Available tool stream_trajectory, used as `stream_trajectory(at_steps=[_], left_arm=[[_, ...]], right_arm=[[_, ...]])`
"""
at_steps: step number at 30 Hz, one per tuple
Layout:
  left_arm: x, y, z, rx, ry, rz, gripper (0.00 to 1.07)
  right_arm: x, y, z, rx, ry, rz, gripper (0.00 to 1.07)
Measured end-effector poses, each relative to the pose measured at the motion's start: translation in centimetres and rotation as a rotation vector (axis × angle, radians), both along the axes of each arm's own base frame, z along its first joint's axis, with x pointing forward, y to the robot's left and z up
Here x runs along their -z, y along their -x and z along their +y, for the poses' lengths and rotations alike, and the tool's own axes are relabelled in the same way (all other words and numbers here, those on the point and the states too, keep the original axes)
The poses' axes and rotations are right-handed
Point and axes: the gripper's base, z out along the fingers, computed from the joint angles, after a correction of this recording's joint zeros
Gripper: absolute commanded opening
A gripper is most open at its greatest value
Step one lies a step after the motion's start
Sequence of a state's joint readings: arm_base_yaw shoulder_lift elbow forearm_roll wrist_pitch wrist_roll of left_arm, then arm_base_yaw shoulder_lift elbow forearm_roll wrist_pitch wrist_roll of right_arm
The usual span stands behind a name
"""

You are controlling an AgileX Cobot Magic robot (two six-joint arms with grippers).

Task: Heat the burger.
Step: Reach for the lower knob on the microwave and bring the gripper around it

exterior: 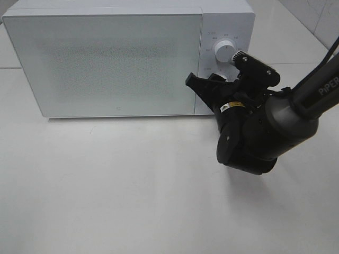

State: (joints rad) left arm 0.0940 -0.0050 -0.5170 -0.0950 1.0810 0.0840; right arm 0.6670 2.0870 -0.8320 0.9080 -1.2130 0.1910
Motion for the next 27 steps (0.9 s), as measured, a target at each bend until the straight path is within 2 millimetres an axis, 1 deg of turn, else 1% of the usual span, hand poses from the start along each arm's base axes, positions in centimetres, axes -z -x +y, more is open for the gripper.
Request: stream_trajectory(at_steps=[1,3,9,13,23,27], left_arm=[[0.00,0.00,0.00,0.000,0.000,0.000,0.98],[0.00,0.00,0.00,0.000,0.000,0.000,0.98],[0.00,0.00,0.00,0.000,0.000,0.000,0.98],[0.00,0.00,0.00,0.000,0.000,0.000,0.98],[0.00,0.00,0.00,0.000,0.000,0.000,0.98],[0.00,0.00,0.00,0.000,0.000,0.000,0.98]], right_arm=[[0.00,0.00,0.00,0.000,0.000,0.000,0.04],[0.08,0.04,0.02,0.007,-0.073,-0.014,0.04],[0.10,0.07,0.06,0.013,-0.156,-0.027,0.04],[0.11,0.06,0.06,0.025,-0.256,-0.040,0.04],[0.13,0.02,-0.03,0.030,-0.321,-0.049,0.04],[0.19,0.07,-0.08,0.046,-0.418,-0.059,0.05]])
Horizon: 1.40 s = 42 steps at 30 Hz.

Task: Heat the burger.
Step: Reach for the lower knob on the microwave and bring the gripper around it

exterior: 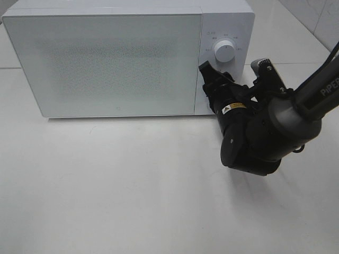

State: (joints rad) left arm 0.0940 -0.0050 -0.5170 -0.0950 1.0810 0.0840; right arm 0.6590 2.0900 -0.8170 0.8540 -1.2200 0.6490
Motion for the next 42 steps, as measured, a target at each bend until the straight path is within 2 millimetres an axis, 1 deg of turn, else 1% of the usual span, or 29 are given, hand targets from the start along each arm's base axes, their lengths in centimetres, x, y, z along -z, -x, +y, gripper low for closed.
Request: stream_trajectory(at_steps=[1,3,6,8,9,11,14,16,22,24,25,27,30,32,35,42], left_arm=[[0.00,0.00,0.00,0.000,0.000,0.000,0.98],[0.00,0.00,0.00,0.000,0.000,0.000,0.98],[0.00,0.00,0.00,0.000,0.000,0.000,0.98],[0.00,0.00,0.00,0.000,0.000,0.000,0.98],[0.00,0.00,0.00,0.000,0.000,0.000,0.98],[0.00,0.00,0.00,0.000,0.000,0.000,0.98],[0.00,0.00,0.00,0.000,0.000,0.000,0.98],[0.00,0.00,0.00,0.000,0.000,0.000,0.98],[0.00,0.00,0.00,0.000,0.000,0.000,0.98],[0.00,0.00,0.00,0.000,0.000,0.000,0.98],[0.00,0.00,0.00,0.000,0.000,0.000,0.98],[0.00,0.00,0.00,0.000,0.000,0.000,0.98],[0.00,0.00,0.00,0.000,0.000,0.000,0.98],[0.00,0.00,0.00,0.000,0.000,0.000,0.98],[0.00,0.00,0.00,0.000,0.000,0.000,0.98],[0.00,0.00,0.00,0.000,0.000,0.000,0.98]], right_arm=[[0.00,0.00,0.00,0.000,0.000,0.000,0.05],[0.00,0.00,0.01,0.017,-0.097,-0.010,0.05],[0.01,0.02,0.01,0.019,-0.117,-0.012,0.05],[0.01,0.01,0.02,0.036,-0.217,-0.022,0.05],[0.01,0.01,0.02,0.036,-0.217,-0.022,0.05],[0.04,0.03,-0.01,0.049,-0.295,-0.029,0.05],[0.04,0.03,-0.01,0.053,-0.318,-0.032,0.05],[0.03,0.01,-0.03,0.069,-0.406,-0.041,0.05],[0.10,0.01,-0.03,0.083,-0.478,-0.047,0.05],[0.10,0.01,-0.02,0.100,-0.579,-0.057,0.05],[0.10,0.01,-0.02,0.100,-0.579,-0.057,0.05],[0.13,0.01,-0.01,0.114,-0.656,-0.064,0.05],[0.13,0.01,-0.01,0.118,-0.676,-0.066,0.05],[0.13,0.01,-0.01,0.129,-0.738,-0.072,0.06],[0.13,0.01,-0.01,0.137,-0.779,-0.076,0.06],[0.13,0.01,-0.01,0.143,-0.809,-0.079,0.06]])
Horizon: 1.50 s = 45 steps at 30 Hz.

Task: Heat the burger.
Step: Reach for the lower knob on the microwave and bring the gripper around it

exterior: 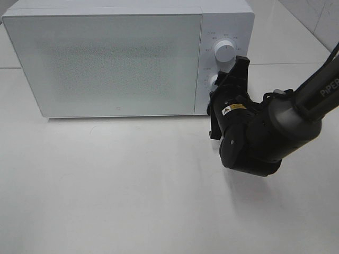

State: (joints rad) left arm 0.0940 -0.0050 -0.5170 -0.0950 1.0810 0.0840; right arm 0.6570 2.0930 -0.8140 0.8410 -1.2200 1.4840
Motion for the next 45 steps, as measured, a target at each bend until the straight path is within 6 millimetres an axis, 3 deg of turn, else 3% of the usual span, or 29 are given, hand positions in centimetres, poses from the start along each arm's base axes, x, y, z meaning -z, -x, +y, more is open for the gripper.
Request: stream_trajectory(at_steps=[18,26,31,35,41,45], left_arm=[[0.00,0.00,0.00,0.000,0.000,0.000,0.98],[0.00,0.00,0.00,0.000,0.000,0.000,0.98],[0.00,0.00,0.00,0.000,0.000,0.000,0.98],[0.00,0.00,0.00,0.000,0.000,0.000,0.98],[0.00,0.00,0.00,0.000,0.000,0.000,0.98],[0.00,0.00,0.00,0.000,0.000,0.000,0.98]], right_arm=[[0.00,0.00,0.01,0.004,-0.024,-0.003,0.13],[0.03,0.03,-0.08,0.014,-0.011,0.003,0.27],[0.03,0.02,-0.16,0.028,0.000,0.007,0.43],[-0.01,-0.03,-0.17,0.039,0.000,0.009,0.47],[0.06,0.07,-0.05,0.039,0.043,0.026,0.67],[0.13,0.14,0.04,0.030,0.080,0.038,0.71]])
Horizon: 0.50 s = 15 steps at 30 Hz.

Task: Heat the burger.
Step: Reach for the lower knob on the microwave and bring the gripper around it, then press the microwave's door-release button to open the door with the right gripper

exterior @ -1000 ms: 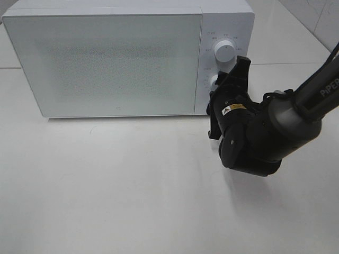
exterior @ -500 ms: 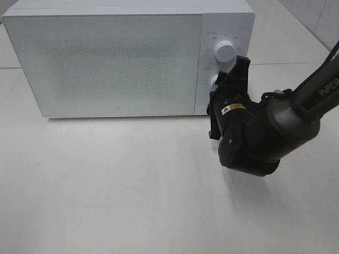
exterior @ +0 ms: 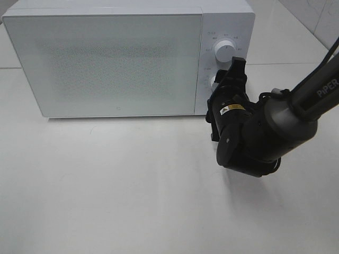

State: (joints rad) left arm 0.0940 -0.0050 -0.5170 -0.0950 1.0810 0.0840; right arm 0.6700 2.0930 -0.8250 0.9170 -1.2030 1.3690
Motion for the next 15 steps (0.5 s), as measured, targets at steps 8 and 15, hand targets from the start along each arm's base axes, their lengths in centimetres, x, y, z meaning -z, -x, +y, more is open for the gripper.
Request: stream_trajectory(at_steps=[8,15], left_arm=[[0.0,0.0,0.0,0.000,0.000,0.000,0.98],[0.0,0.0,0.0,0.000,0.000,0.000,0.98]], right_arm=[[-0.6,0.7,-0.2,-0.066,0.089,-0.002,0.71],[-1.3,2.7,-1.2,-0.162,0.217,0.007,0.71]])
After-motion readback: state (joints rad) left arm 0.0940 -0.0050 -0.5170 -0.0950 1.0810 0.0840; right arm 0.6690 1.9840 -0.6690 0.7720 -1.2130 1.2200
